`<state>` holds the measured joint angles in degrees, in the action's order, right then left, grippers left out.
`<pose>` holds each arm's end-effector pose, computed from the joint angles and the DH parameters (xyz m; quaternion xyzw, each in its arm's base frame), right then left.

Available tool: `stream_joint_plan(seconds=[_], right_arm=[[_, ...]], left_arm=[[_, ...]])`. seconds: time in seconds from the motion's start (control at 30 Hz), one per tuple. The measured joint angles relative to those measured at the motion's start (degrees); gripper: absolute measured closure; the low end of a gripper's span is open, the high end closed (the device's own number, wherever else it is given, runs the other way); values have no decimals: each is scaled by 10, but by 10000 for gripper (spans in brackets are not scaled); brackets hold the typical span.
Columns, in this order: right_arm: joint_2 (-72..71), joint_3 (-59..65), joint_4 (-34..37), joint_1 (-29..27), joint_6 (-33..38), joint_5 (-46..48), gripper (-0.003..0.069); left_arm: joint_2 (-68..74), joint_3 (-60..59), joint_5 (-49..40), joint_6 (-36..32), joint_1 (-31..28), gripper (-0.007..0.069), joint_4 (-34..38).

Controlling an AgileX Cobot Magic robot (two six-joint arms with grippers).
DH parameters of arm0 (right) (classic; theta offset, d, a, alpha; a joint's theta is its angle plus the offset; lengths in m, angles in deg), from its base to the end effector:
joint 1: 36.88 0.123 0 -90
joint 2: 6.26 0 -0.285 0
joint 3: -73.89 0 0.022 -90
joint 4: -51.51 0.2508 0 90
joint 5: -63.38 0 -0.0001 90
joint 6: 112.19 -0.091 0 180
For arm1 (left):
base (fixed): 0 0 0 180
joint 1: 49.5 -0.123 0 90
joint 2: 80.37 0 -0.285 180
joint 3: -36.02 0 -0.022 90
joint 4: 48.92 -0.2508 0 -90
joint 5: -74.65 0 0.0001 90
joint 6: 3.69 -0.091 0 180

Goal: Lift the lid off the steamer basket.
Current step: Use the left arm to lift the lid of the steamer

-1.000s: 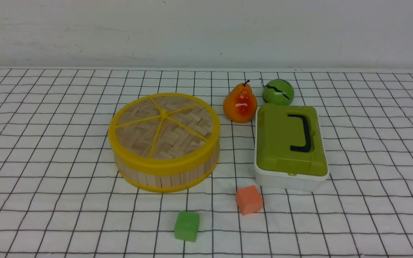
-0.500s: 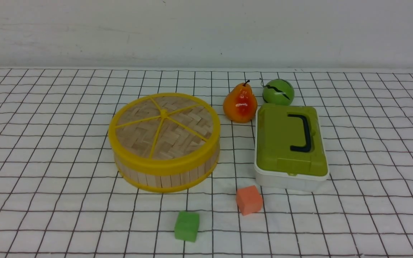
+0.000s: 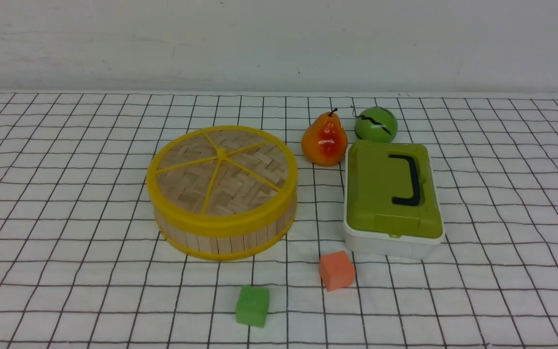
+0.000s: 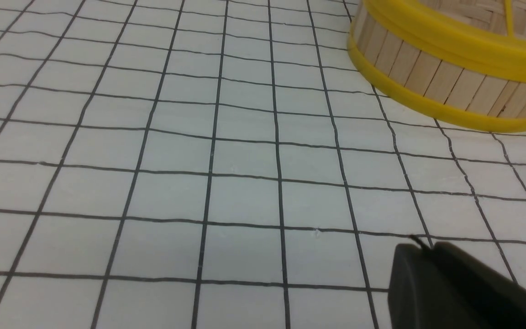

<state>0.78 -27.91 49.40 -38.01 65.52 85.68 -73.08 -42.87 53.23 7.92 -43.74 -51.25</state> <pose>0.0520 -0.0023 0.1732 0.0145 0.8064 -0.0097 0.5911 0.0527 -0.0039 0.1702 -0.0303 0.8063 -0.0722 0.5863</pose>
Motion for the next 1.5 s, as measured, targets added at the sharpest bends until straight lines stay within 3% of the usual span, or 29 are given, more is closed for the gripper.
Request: stream_joint_plan(seconds=[1.13, 1.3, 1.5], right_arm=[[0, 0, 0, 0, 0, 0, 419], [0, 0, 0, 0, 0, 0, 419], [0, 0, 0, 0, 0, 0, 419]], left_arm=[[0, 0, 1, 0, 0, 558, 0], [0, 0, 58, 0, 0, 552, 0], [0, 0, 223, 0, 0, 549, -1]])
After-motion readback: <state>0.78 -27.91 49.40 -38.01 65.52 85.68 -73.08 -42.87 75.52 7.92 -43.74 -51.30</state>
